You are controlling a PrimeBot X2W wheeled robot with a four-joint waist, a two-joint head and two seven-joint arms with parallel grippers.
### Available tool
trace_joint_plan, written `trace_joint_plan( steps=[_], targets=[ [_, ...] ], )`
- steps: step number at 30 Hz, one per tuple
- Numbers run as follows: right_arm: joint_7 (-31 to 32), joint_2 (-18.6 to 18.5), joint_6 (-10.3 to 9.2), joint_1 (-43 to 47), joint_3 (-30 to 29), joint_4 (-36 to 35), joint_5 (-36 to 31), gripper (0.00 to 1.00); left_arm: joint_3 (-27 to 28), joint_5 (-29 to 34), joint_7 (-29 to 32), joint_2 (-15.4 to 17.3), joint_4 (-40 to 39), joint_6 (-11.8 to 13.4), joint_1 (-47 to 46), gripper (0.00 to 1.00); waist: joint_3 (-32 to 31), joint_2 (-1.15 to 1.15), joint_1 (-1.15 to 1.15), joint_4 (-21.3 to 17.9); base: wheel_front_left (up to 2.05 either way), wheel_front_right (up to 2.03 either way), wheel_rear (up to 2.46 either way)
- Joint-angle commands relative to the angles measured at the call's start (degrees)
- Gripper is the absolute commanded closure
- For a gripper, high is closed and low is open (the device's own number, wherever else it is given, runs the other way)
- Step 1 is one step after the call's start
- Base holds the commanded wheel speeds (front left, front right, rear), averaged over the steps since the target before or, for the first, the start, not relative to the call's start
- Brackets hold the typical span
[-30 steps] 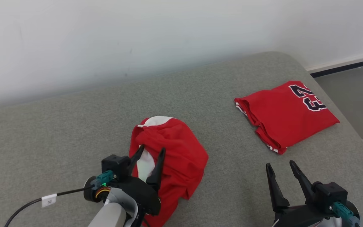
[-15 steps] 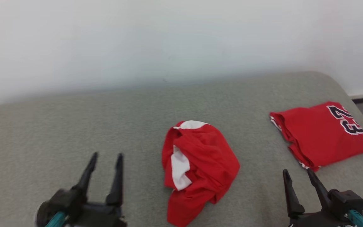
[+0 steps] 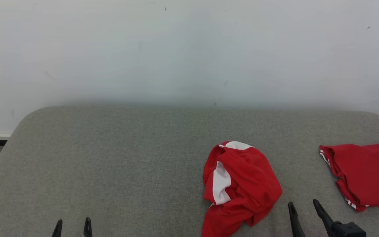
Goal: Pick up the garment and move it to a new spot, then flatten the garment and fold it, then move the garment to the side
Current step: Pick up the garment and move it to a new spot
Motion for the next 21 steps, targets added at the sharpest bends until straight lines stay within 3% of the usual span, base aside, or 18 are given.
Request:
trace_joint_plan(
  steps=[1, 15, 21],
  targets=[
    [-0.52, -0.18, -0.12, 0.79, -0.05, 0.45, -0.24, 0.00, -0.10, 0.42, -0.19, -0.19, 0.35, -0.12, 1.02, 0.00, -1.42, 0.00, 0.01, 1.29, 0.00, 0.00, 0.00],
    [0.99, 0.42, -0.12, 0.54, -2.08, 1.94, -1.09, 0.00, -2.64, -0.36, -0.15, -0.73, 5.61, -2.51, 1.76, 0.00, -1.10, 0.00, 0.01, -1.28, 0.00, 0.00, 0.00],
    [1.11, 0.53, -0.12, 0.19, -1.75, 1.78, -0.67, 0.00, -2.77, -0.59, -0.16, -0.60, 6.08, -2.32, 1.07, 0.00, -0.72, 0.00, 0.01, -1.73, 0.00, 0.00, 0.00]
  ],
)
